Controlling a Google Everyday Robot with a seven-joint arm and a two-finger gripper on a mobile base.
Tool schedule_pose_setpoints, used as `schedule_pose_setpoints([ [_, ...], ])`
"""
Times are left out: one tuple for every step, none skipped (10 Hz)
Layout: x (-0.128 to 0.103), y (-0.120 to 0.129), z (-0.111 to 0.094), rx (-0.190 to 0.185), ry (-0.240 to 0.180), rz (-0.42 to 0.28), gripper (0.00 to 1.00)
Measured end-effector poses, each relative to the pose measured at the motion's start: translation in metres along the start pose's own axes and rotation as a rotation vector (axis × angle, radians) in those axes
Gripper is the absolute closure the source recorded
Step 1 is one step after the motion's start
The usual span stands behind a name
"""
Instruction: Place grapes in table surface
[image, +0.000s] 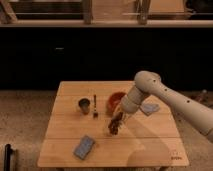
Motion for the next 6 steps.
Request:
schedule_pose_setpoints([
  [0.002,0.001,0.005,-0.01,-0.012,-0.002,1.0],
  [0.003,0.002,0.011,-0.02,-0.022,-0.002,1.0],
  [0.005,0.003,0.015,-0.024,-0.028,0.0,1.0],
  [0.006,0.006,0.02,-0.029,-0.035,0.004,1.0],
  [0.008,0.007,0.023,-0.029,-0.038,0.006,1.0],
  [0.009,0.008,0.027,-0.029,-0.034,0.005,1.0],
])
